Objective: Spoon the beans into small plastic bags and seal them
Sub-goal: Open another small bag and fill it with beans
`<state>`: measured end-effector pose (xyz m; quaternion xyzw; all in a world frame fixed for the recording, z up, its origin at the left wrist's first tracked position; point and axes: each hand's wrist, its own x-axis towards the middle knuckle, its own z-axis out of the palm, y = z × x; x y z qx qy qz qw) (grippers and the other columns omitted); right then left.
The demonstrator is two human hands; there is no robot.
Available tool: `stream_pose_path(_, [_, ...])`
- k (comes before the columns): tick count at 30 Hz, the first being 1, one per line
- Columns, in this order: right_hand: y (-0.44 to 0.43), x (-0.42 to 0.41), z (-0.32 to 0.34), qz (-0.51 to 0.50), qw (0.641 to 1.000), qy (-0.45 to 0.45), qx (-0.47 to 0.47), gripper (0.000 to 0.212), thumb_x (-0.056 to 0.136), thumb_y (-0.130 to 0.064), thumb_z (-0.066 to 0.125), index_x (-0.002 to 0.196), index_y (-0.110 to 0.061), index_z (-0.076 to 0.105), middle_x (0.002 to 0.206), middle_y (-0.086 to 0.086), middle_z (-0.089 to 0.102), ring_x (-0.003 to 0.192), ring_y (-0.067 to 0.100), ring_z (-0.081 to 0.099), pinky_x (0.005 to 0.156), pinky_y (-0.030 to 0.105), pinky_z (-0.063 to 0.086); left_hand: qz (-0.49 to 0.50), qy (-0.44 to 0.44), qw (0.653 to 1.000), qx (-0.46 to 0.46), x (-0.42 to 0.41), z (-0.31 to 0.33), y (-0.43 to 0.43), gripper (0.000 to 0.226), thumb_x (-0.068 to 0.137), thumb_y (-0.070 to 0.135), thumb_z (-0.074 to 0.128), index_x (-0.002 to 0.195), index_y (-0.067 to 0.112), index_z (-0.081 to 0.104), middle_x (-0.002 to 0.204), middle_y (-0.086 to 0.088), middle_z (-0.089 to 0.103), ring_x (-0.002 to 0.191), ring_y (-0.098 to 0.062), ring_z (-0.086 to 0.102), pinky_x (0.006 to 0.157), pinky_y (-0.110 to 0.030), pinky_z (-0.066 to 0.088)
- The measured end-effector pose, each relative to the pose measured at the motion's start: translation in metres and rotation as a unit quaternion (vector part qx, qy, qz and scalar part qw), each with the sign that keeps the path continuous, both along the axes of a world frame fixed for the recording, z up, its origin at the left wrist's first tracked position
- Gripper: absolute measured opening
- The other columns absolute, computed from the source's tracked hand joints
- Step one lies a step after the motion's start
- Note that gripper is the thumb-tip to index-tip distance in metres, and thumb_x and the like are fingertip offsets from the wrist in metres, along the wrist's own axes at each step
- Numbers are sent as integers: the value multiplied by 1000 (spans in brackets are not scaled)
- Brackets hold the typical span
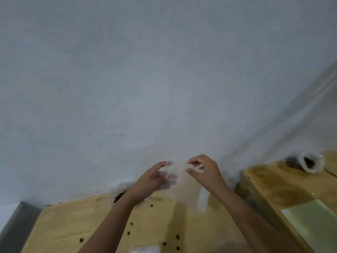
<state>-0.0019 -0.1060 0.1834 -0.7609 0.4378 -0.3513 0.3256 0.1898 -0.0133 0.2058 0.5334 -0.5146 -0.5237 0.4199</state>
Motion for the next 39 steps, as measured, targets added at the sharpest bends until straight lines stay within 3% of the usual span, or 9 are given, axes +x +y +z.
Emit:
stream_pose_path(3, [1,49,22,-2,998,-54,-37,21,76,-11,75,85,-25,63,92,-6,59,81,3,57,68,5,42,68,-9,997,-25,29,17,13,36,97,15,49,130,26,43,120,-5,63,104,-17,66,94,-32,51])
stream_pose_path(8, [17,126,61,127,984,-117,31,11,81,-19,72,86,-25,63,98,-3,64,83,2,62,71,12,49,162,-2,984,-75,64,45,28,42,97,5,46,132,28,44,133,0,54,114,-14,60,100,-32,47])
stream_pose_path(12, [24,164,90,181,961,-185,100,16,80,-27,73,91,-20,64,97,-5,67,91,14,66,78,33,57,154,-47,976,-143,82,73,38,41,98,13,48,135,31,46,133,8,56,115,-12,58,91,-31,48])
stream_pose_path(16, [29,179,115,209,943,-218,143,20,79,-24,74,93,-14,63,98,4,67,91,18,67,71,27,57,161,-37,972,-166,94,90,45,47,96,19,52,141,29,41,131,10,58,115,-6,58,93,-28,49])
stream_pose_path(19, [31,181,125,221,935,-222,166,22,81,-23,72,96,-9,63,95,7,67,88,18,67,78,32,58,175,-14,969,-172,100,94,45,47,95,22,53,139,31,43,127,15,60,114,-3,58,91,-25,51])
stream_pose_path(24, [32,175,130,224,924,-232,206,22,85,-22,67,99,-6,64,99,4,65,91,14,66,81,30,57,182,5,967,-177,99,92,43,49,90,24,59,137,29,46,132,16,56,114,-4,58,82,-18,51])
stream_pose_path(29, [33,168,126,199,921,-242,234,16,87,-24,65,94,-9,64,101,7,66,93,14,67,74,25,55,173,0,968,-180,91,88,39,53,83,30,66,133,30,50,128,13,60,116,-8,58,89,-25,51])
stream_pose_path(33, [33,161,125,189,918,-245,249,19,91,-19,59,96,-1,64,92,5,71,88,14,69,72,25,56,166,-5,970,-175,88,83,37,47,87,26,64,132,30,51,125,13,61,114,-8,60,91,-28,51])
stream_pose_path(39, [34,159,114,92,970,-180,134,11,85,-6,60,80,-5,69,71,8,66,69,18,63,76,37,59,217,-58,958,-180,77,70,31,41,95,10,52,134,22,50,123,4,64,101,-12,66,91,-33,53])
